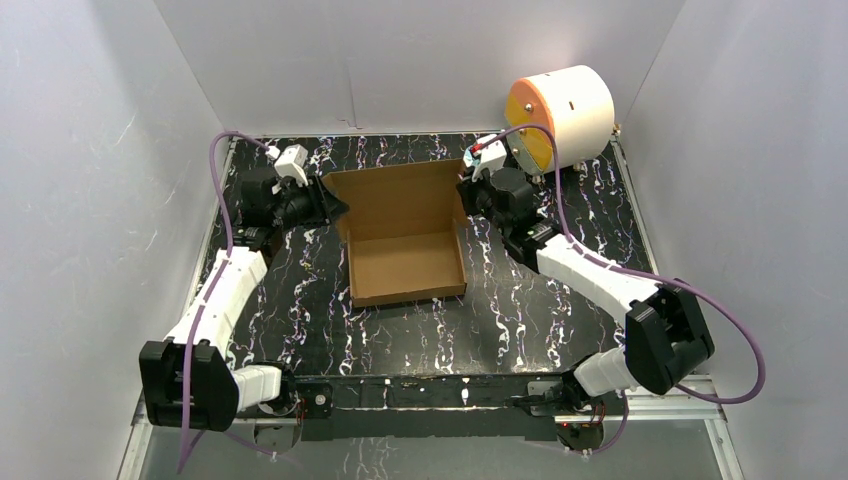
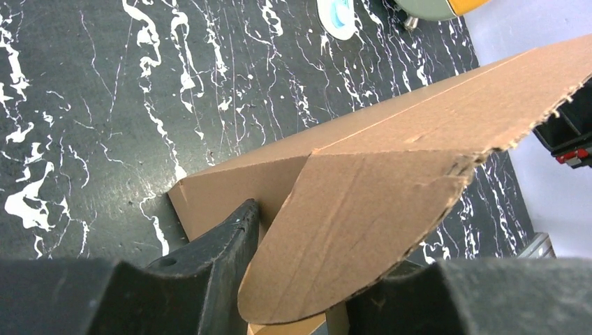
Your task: Fold the paper box
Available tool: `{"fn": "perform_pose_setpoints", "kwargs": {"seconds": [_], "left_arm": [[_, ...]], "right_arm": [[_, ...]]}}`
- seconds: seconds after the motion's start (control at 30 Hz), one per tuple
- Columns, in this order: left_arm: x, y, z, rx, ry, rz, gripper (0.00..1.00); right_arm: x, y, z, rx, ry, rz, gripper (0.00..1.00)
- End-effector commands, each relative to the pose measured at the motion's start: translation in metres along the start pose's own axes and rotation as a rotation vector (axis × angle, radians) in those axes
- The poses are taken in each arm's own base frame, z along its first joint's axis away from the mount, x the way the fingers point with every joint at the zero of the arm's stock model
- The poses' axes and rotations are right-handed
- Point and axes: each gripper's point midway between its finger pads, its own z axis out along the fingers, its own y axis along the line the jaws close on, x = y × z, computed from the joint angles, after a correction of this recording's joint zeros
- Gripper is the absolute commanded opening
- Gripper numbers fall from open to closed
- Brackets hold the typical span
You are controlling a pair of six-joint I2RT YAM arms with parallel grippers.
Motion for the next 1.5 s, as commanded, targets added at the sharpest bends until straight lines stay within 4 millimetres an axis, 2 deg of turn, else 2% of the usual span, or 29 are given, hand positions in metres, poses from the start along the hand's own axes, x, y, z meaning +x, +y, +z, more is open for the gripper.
{"fn": "perform_pose_setpoints", "kwargs": {"seconds": [0.0, 0.27, 0.4, 0.67, 0.9, 1.13, 1.47], "left_arm": [[-0.016, -0.014, -0.007, -0.004, -0.095, -0.038, 0.33], [-0.032, -0.023, -0.006, -0.013, -0.176, -0.155, 0.33], [-0.031, -0.024, -0.001, -0.036, -0.198, -0.232, 0.33], [-0.019, -0.025, 0.006, -0.079, -0.244, -0.304, 0.33], [-0.002, -0.02, 0.001, -0.092, -0.244, -0.266, 0.35], [0.026, -0.015, -0.003, -0.084, -0.199, -0.26, 0.36], [0.027, -0.021, -0.002, -0.059, -0.179, -0.255, 0.36]], "right_arm": [[-0.034, 0.002, 0.004, 0.104, -0.113, 0.108, 0.13], [-0.034, 0.011, 0.011, 0.193, -0.111, 0.234, 0.15], [-0.029, 0.02, 0.013, 0.214, -0.117, 0.232, 0.17], [-0.02, 0.038, 0.005, 0.215, -0.154, 0.224, 0.17], [-0.009, 0.037, -0.009, 0.229, -0.172, 0.227, 0.18], [0.005, 0.04, -0.018, 0.22, -0.149, 0.278, 0.19], [-0.002, 0.048, -0.006, 0.24, -0.134, 0.427, 0.2]]}}
